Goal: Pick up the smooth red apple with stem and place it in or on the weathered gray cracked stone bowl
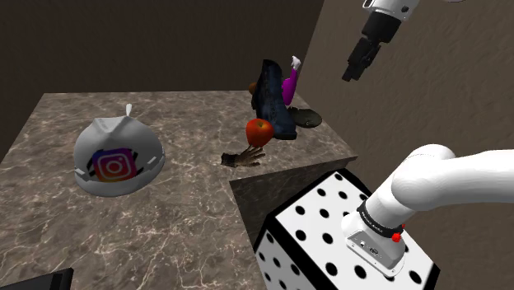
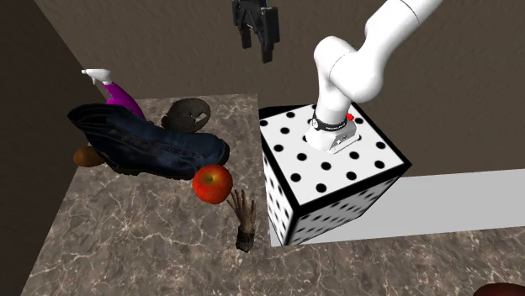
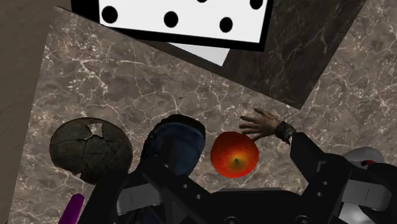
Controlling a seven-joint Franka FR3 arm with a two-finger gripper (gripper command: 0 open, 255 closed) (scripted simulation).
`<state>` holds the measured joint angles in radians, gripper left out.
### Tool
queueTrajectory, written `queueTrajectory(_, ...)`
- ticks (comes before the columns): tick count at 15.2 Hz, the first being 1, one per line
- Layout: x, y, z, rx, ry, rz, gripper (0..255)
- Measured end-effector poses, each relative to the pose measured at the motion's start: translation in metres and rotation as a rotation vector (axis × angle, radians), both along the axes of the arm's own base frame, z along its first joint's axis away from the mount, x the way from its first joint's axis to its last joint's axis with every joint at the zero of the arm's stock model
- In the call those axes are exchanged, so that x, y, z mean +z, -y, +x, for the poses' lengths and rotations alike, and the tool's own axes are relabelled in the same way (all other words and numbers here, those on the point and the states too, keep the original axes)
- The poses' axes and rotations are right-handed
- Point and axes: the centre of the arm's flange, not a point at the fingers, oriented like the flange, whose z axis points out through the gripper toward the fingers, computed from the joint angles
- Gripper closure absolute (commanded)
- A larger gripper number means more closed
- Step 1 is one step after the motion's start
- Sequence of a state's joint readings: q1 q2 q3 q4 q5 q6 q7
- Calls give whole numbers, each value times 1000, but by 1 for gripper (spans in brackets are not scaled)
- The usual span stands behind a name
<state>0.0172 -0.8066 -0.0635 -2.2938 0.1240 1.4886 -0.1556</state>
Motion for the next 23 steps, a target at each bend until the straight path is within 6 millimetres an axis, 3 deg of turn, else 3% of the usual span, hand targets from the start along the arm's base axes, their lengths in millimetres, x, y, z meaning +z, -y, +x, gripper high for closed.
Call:
queueTrajectory(3,-8,-9,12,22,-1,-13,0)
queueTrajectory(17,-124,-107,136,267,-1,-165,0)
queueTrajectory(23,-176,-152,174,369,-1,-228,0)
